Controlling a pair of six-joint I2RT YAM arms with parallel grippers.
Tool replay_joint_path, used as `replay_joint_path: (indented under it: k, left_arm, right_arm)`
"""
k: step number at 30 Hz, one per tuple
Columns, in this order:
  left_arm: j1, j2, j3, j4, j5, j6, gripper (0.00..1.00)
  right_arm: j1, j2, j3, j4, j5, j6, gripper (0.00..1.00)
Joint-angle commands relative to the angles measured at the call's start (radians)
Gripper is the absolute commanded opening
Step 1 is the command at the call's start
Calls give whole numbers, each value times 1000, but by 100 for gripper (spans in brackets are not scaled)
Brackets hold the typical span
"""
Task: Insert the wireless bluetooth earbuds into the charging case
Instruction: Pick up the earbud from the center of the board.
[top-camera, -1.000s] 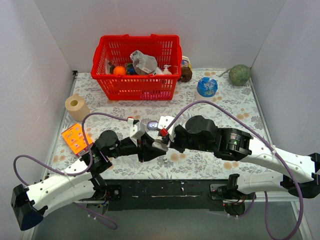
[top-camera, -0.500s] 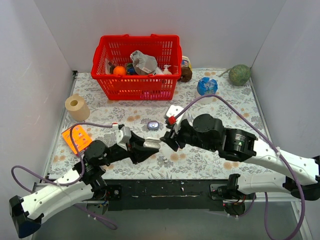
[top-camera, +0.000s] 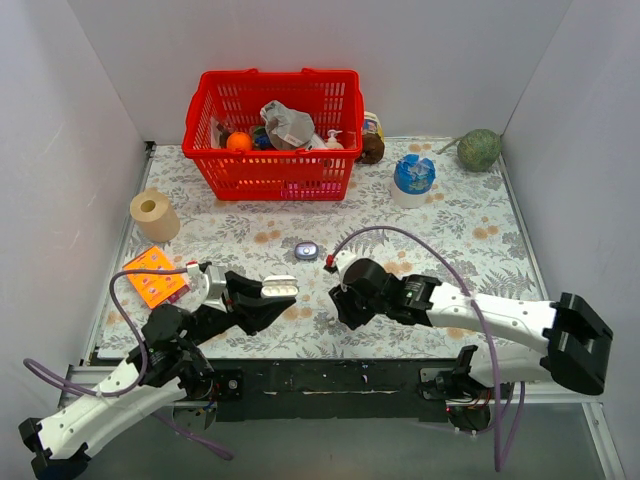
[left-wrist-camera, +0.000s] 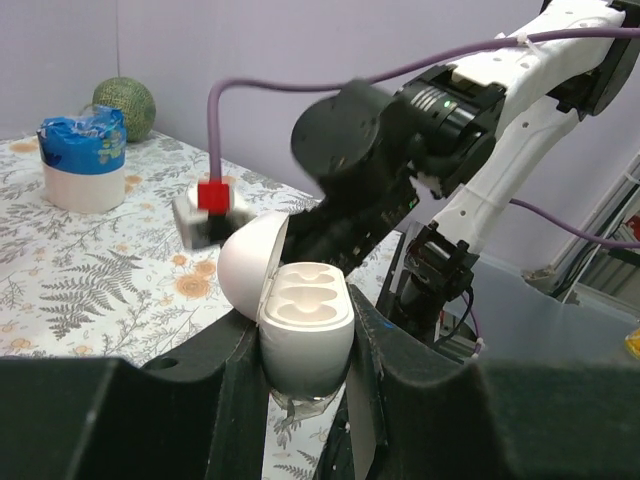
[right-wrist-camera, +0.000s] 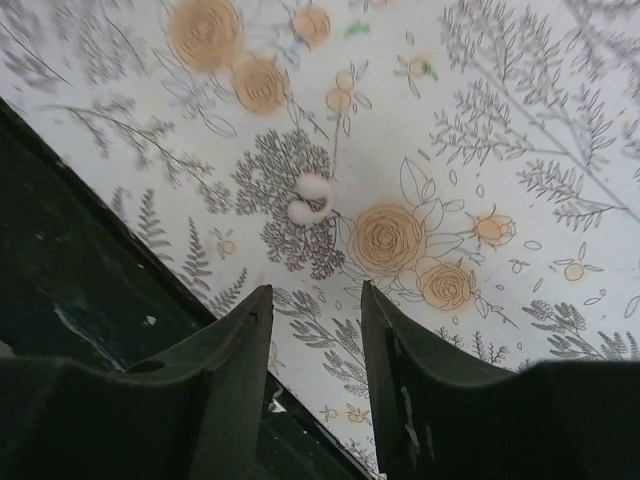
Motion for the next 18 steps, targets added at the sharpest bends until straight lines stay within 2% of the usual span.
replay_joint_path:
  k: [1,3,7,18]
  left_arm:
    - [1,-28,0,-59,-40,-12,0]
    - [1,-35,8,-68,-43,-9,0]
    - [1,-52,20,-97,-47,-1,0]
    - [1,-81,28,-139,-64,8,0]
  right_arm:
    - [-2,64,-10,87,-51,78,50]
    - [-2,107,-1,97,-28,85,55]
    - [-3,177,9,111,-24,92,57]
    - [-26,245,-13,191,64,121,48]
